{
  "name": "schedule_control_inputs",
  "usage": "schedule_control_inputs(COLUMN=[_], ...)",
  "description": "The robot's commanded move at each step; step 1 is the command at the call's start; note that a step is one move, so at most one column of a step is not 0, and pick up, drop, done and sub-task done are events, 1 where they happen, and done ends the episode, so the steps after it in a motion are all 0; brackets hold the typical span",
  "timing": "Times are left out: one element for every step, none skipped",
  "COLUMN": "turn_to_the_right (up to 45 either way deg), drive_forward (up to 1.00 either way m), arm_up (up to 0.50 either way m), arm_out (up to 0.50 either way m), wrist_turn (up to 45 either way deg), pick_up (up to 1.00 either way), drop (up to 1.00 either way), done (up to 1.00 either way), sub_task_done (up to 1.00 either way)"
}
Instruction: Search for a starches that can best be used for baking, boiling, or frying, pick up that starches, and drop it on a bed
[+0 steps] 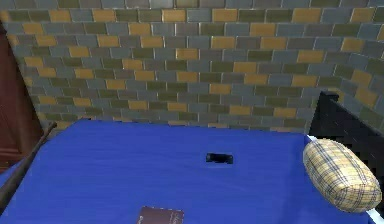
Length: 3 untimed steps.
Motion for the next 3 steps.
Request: schedule_control_inputs(turn_to_the_right=[-30.0,45.0,21.0], drive_forward=[0.00,0.00,0.00], arm_up=[0.00,0.00,0.00], arm_out=[0.00,0.00,0.00], wrist_turn=[0.0,0.0,0.0], pick_up=[0.00,0.00,0.00], drop=[0.00,0.00,0.00], done=[0.00,0.00,0.00], sub_task_done=[0.00,0.00,0.00])
